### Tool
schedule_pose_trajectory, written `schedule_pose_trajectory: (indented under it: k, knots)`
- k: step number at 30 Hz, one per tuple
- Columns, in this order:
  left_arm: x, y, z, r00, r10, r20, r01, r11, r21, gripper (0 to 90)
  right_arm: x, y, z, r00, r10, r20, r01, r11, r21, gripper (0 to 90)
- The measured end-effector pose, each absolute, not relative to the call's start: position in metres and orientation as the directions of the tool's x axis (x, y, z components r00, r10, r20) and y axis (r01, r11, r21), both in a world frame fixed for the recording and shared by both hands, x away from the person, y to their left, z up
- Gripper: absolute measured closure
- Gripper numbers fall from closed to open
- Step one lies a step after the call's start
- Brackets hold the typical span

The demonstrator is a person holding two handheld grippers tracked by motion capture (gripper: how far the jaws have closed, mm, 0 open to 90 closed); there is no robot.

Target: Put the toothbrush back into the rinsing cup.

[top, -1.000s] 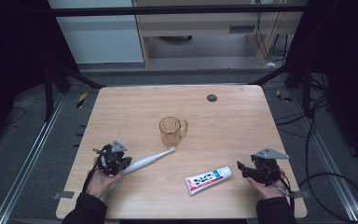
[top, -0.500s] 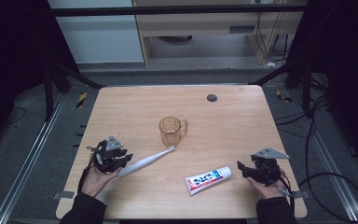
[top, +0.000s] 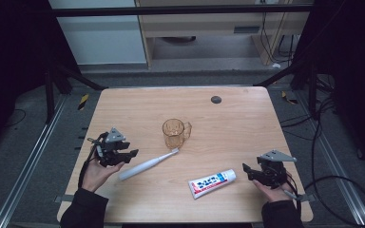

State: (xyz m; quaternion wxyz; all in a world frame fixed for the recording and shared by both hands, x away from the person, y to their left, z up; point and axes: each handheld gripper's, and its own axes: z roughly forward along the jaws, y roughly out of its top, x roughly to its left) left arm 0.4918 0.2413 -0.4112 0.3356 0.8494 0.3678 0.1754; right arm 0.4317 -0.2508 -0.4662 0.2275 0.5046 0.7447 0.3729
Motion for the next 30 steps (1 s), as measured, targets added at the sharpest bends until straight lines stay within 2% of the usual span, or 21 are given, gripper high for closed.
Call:
schedule_pose_trajectory:
  k: [11,21,30]
  knots:
    - [0.502,0.219,-0.413,0.736,0.676,0.032,0.496,-0.571,0.655,52.7,0.432,-0.253,-0.466,-0.382,0.923,0.044,0.587,0.206,0.783,36.0]
    - [0.507,0.201,-0.415,0.778,0.626,0.057,0.468,-0.637,0.613,52.7,0.432,-0.254,-0.466,-0.375,0.926,0.034,0.585,0.208,0.784,36.4]
    - [0.512,0.185,-0.424,0.818,0.572,0.061,0.455,-0.709,0.539,52.8,0.432,-0.256,-0.467,-0.372,0.927,0.044,0.591,0.200,0.782,37.1]
